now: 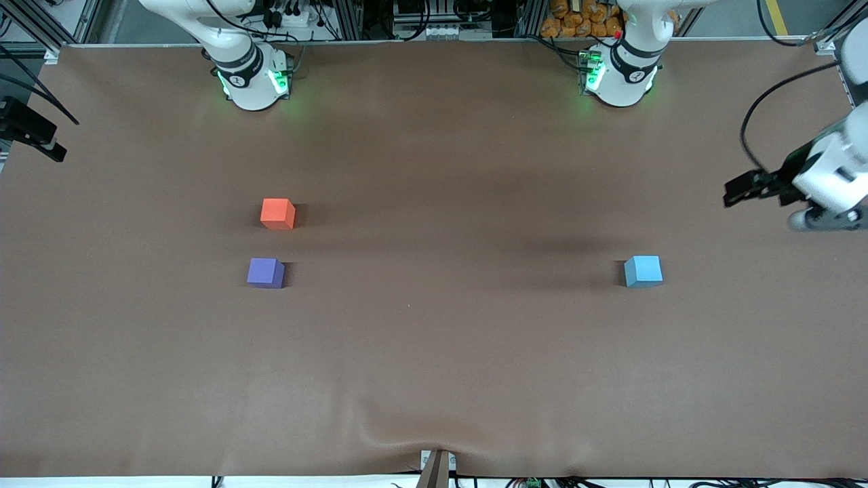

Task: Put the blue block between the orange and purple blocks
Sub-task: 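Reach the left gripper down over the light-blue cube, then close the left gripper on the light-blue cube and lift it, then carry the light-blue cube with the left gripper toward the table middle, then set down the cube, open the left gripper and withdraw it, then reach the right gripper over to the light-blue cube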

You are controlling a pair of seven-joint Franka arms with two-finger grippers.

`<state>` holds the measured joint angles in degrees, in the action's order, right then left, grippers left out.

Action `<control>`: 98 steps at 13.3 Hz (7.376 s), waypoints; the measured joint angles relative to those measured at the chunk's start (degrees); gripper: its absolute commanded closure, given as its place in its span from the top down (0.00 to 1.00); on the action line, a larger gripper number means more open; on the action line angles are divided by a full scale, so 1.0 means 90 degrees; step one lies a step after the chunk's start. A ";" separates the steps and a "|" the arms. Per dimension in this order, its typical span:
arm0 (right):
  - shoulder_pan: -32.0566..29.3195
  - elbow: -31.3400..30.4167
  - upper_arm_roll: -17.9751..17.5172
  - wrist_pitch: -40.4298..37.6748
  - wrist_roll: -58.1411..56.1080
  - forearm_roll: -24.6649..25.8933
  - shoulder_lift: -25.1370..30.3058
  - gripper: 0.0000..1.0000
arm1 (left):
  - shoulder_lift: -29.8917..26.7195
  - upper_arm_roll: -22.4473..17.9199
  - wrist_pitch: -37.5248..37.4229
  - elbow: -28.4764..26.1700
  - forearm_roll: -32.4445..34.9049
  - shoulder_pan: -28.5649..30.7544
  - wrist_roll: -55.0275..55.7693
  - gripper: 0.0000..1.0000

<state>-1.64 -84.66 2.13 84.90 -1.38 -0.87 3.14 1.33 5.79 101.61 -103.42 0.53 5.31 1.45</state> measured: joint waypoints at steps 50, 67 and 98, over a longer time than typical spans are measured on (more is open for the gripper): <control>-0.0013 0.0002 -0.0001 0.0000 0.0000 -0.0041 -0.0001 1.00 | 0.5149 -0.0136 0.3765 0.2841 0.0007 -0.5571 0.4258 0.04; -0.0022 0.0002 -0.0001 0.0000 0.0000 -0.0043 -0.0001 1.00 | 0.3008 -0.0583 0.0282 0.3720 0.0011 -0.4762 0.5202 1.00; 0.1734 -0.0008 -0.0179 0.1593 0.1919 -0.0459 -0.2569 1.00 | -0.0318 -0.0573 -0.1302 0.1226 0.0062 -0.0664 0.1689 1.00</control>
<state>13.96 -84.73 0.52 99.23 15.89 -5.00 -19.98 -1.54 0.64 89.90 -92.38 1.09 -0.66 16.65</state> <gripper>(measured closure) 0.000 0.000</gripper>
